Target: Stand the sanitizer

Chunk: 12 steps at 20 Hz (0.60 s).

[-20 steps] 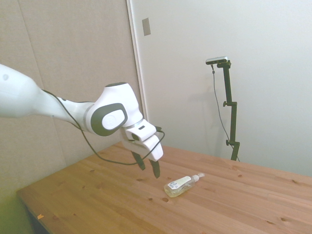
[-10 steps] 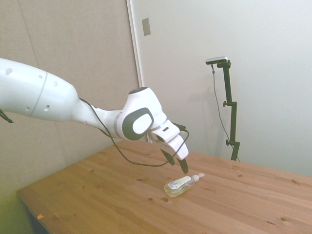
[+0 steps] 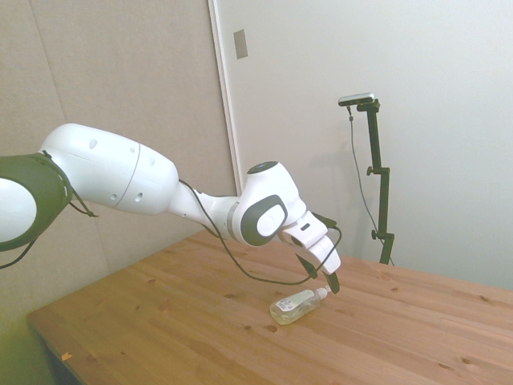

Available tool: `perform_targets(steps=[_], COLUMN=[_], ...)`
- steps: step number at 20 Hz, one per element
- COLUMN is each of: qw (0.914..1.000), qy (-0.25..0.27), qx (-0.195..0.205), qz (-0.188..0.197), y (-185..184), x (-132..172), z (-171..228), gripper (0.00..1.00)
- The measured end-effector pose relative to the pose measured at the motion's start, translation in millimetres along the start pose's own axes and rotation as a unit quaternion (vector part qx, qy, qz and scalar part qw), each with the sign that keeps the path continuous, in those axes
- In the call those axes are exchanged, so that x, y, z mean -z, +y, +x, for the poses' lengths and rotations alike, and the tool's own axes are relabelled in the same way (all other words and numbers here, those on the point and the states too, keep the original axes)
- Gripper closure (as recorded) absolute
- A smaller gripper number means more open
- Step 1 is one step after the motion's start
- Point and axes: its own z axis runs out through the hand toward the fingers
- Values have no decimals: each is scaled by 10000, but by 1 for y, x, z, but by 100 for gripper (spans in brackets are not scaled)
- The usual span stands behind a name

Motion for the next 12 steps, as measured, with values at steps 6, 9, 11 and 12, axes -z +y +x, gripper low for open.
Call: perform_targets(steps=[6,9,11,12], qw=[10000,9998,9997,9996], qy=[-43,-139,-186,-205], qx=[30,24,25,28], qz=[-50,-133,-183,-209], y=[-13,-16,-19,-20], x=[-21,-29,-31,-32], z=[-3,-5,-4,-3], gripper=[0,0,0,0])
